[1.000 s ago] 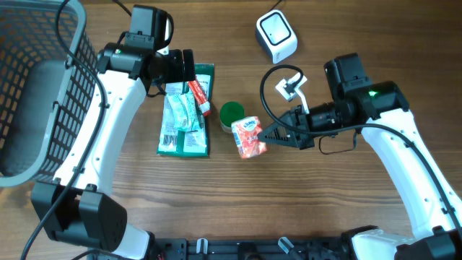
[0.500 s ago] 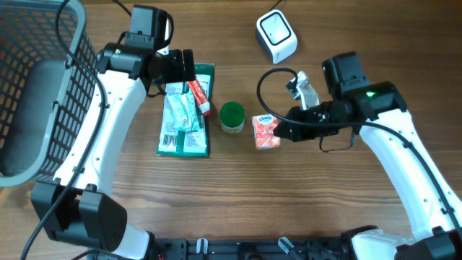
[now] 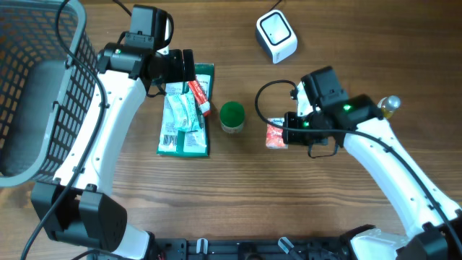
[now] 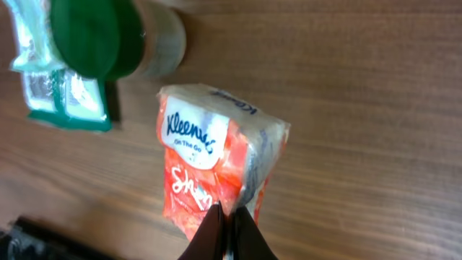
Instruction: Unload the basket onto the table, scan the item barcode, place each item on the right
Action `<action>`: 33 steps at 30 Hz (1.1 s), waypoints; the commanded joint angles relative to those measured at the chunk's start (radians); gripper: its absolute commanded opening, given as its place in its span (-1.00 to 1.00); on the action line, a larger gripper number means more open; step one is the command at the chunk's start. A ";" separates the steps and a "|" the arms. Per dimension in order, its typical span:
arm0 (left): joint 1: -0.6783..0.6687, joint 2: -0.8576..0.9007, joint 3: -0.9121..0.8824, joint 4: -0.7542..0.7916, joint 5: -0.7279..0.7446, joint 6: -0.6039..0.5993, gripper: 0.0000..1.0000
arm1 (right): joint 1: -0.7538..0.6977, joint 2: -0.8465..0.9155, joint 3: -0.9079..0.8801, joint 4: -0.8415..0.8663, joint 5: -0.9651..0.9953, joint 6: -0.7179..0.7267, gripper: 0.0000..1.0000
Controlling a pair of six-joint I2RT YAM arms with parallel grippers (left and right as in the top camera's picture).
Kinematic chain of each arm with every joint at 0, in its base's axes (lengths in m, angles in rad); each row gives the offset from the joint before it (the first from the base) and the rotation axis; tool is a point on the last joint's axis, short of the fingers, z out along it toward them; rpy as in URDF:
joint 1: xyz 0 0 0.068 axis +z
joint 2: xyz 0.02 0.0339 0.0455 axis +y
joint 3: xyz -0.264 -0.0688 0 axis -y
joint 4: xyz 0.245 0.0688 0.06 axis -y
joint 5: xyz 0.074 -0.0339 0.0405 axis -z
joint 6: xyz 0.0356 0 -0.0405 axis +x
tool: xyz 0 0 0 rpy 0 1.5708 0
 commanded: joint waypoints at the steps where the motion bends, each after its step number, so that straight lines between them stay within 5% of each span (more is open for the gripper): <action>1: 0.004 0.010 0.003 0.002 -0.012 -0.009 1.00 | 0.004 -0.010 -0.105 0.115 0.035 0.042 -0.91; 11: 0.004 0.010 0.003 0.002 -0.012 -0.010 1.00 | 0.004 0.072 -0.274 0.380 0.154 0.183 -0.80; 19: 0.004 0.010 0.003 0.002 -0.012 -0.009 1.00 | 0.004 0.216 -0.274 0.433 0.184 0.213 -0.66; 33: 0.004 0.010 0.003 0.002 -0.012 -0.010 1.00 | -0.063 0.191 -0.255 0.428 0.047 0.253 -0.54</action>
